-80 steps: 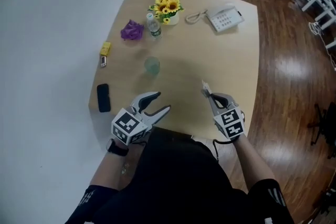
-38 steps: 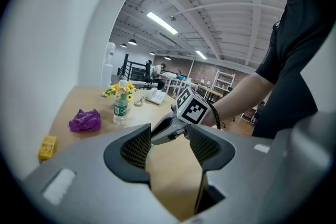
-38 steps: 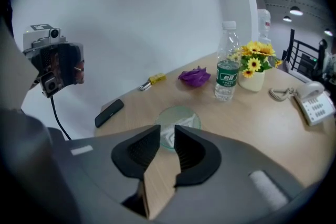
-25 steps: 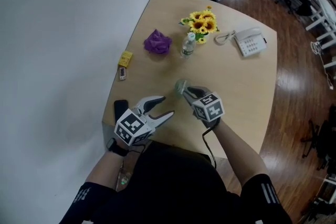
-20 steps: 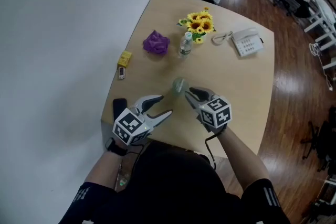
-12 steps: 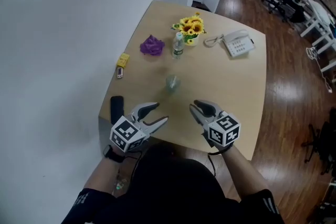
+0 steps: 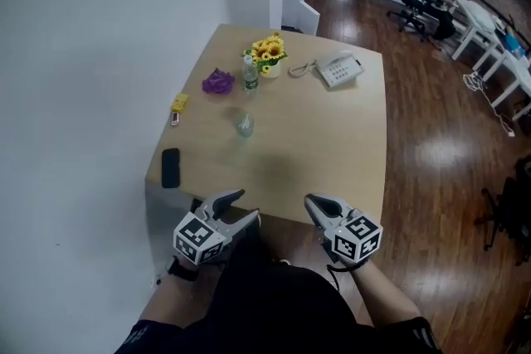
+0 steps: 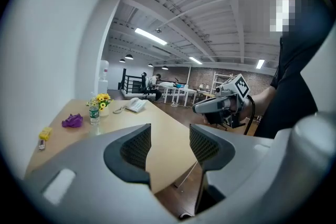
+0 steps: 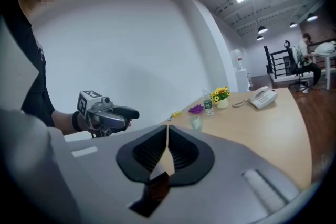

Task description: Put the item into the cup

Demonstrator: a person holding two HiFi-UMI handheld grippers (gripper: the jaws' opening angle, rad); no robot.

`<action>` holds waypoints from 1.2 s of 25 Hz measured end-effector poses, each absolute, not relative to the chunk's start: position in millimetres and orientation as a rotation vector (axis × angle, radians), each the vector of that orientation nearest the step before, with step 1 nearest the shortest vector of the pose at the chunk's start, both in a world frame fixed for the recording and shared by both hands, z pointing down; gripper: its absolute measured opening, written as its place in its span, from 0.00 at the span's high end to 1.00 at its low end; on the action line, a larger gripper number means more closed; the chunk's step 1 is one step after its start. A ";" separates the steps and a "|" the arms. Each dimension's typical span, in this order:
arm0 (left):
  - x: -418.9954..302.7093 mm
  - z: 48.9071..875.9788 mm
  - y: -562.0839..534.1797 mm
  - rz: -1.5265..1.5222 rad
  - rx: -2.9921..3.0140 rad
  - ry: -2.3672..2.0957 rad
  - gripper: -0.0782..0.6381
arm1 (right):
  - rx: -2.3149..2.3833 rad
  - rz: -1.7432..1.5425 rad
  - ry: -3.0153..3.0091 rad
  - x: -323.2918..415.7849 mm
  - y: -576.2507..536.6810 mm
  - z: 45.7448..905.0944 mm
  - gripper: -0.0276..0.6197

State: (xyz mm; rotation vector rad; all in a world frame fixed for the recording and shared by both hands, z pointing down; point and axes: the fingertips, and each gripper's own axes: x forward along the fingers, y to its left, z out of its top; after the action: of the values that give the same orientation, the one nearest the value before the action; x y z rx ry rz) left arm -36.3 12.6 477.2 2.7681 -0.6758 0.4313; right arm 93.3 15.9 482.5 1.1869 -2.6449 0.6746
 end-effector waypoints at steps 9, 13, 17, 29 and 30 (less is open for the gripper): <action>-26.4 464.2 82.3 0.461 2.813 -0.627 0.58 | 1.285 0.736 -2.629 121.7 106.9 474.0 0.95; -33.5 461.2 94.6 0.465 2.832 -0.612 0.58 | 1.358 0.710 -2.603 124.6 124.8 466.4 0.95; -44.9 454.0 107.3 0.449 2.849 -0.572 0.58 | 1.438 0.723 -2.583 117.6 135.9 457.3 0.95; -100.7 461.7 139.5 0.454 2.854 -0.540 0.58 | 1.460 0.641 -2.591 61.0 165.4 440.6 0.95; -102.1 462.0 140.7 0.449 2.858 -0.537 0.58 | 1.462 0.639 -2.588 59.1 167.6 441.1 0.95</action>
State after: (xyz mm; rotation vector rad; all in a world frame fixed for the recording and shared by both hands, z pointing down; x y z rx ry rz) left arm -102.1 140.7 462.0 2.8576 -0.5370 0.4486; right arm 59.1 167.6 441.1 1.4619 -2.5882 0.6388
